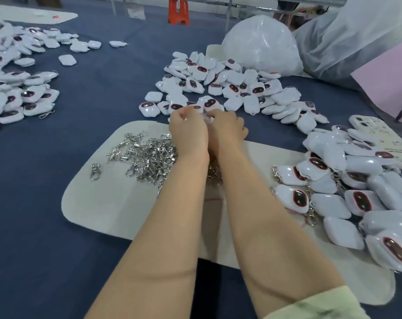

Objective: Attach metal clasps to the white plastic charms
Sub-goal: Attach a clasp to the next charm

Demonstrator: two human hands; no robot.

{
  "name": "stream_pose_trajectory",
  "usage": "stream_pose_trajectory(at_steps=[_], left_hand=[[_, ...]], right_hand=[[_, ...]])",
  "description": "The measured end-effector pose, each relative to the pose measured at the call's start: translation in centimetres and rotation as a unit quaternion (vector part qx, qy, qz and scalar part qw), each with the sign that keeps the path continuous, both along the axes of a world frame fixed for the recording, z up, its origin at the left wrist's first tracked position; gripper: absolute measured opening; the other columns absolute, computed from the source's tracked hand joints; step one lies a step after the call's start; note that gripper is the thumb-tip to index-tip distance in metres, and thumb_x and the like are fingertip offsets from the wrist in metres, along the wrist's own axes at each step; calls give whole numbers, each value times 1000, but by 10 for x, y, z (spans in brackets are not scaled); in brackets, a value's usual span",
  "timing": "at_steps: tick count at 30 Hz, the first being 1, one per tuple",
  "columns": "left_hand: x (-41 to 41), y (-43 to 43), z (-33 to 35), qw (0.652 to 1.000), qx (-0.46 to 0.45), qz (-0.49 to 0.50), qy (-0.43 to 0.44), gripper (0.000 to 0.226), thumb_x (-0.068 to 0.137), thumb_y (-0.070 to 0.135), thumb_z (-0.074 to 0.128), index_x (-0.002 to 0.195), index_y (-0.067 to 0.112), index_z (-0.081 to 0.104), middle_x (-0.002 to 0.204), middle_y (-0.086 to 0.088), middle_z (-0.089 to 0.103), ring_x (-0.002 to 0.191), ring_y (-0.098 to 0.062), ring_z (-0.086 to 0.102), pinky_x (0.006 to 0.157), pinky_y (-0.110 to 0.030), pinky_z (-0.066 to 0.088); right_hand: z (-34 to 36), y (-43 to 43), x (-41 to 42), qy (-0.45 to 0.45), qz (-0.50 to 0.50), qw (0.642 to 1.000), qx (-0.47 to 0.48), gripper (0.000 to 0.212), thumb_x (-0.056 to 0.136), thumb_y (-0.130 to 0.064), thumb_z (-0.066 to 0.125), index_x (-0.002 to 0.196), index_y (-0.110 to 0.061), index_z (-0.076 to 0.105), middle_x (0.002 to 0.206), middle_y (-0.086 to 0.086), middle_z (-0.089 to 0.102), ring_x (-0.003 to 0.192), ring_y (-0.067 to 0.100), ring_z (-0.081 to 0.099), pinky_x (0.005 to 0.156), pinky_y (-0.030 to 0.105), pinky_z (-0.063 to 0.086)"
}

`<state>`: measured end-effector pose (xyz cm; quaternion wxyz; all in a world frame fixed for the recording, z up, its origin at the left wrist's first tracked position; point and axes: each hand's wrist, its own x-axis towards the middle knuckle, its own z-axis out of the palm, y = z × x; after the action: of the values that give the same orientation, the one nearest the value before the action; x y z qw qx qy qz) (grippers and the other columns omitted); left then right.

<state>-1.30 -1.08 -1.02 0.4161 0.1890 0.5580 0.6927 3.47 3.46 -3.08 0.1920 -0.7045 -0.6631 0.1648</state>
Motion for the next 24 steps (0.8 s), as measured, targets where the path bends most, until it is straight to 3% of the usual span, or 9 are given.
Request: stream_pose_trajectory(at_steps=[3,6,11,14,16,18,22,23,24], left_hand=[[-7,1,-2,1000,-10,1,21,13,96,14,45,104,14,55,96,-1,55,74,-8,47,56,-15,38],[-14,-4,0,996,3,-34,77,20,93,10,47,108,19,56,114,-6,59,87,-10,51,75,-19,43],[-11,-22,4,971,0,-206,118,19,92,24,59,110,16,62,93,0,61,86,-12,58,75,-26,52],[-11,-38,4,963,10,-268,24,20,92,19,60,104,4,65,92,-4,66,85,-11,62,67,-20,52],[-10,-50,6,961,23,-277,-1,17,93,16,59,97,1,67,81,-2,68,74,-7,65,65,-17,53],[-10,-60,9,961,23,-277,-6,19,91,21,62,91,2,66,78,-3,66,68,-7,63,63,-17,53],[-12,-77,11,958,-56,-281,15,40,80,48,69,84,9,64,61,-2,54,47,-9,47,40,-16,39],[-11,-81,10,960,-61,-274,17,37,82,47,67,79,11,62,54,1,51,41,-7,43,38,-14,34],[-10,-84,7,964,-59,-259,15,32,86,43,65,76,13,59,49,3,50,38,-6,41,36,-13,31]], right_hand=[[3,2,13,21,-29,998,53,34,99,-38,38,107,-19,65,114,8,59,112,31,48,93,38,37],[18,-6,36,175,7,979,103,35,100,-34,41,71,-15,50,71,-1,53,79,26,56,63,31,36],[43,-41,52,336,122,933,51,13,93,-14,55,81,-11,58,65,3,59,61,16,56,76,42,55],[44,-62,53,379,116,918,22,16,93,-7,53,80,-10,60,61,0,57,57,10,54,72,32,53],[40,-76,53,412,94,906,13,16,94,-7,52,82,-9,61,67,7,57,63,16,54,74,35,50],[38,-90,55,492,82,867,1,12,95,-6,51,87,-8,60,75,12,59,69,20,57,77,36,51],[40,-111,66,638,75,766,-34,13,95,-4,48,92,-8,60,66,-1,67,65,13,64,76,29,54],[39,-115,67,634,66,770,-33,14,95,-4,48,93,-8,61,70,-1,68,69,13,65,80,30,54],[36,-119,67,585,54,809,-19,13,94,-5,49,94,-9,62,77,1,69,73,13,65,83,31,54]])
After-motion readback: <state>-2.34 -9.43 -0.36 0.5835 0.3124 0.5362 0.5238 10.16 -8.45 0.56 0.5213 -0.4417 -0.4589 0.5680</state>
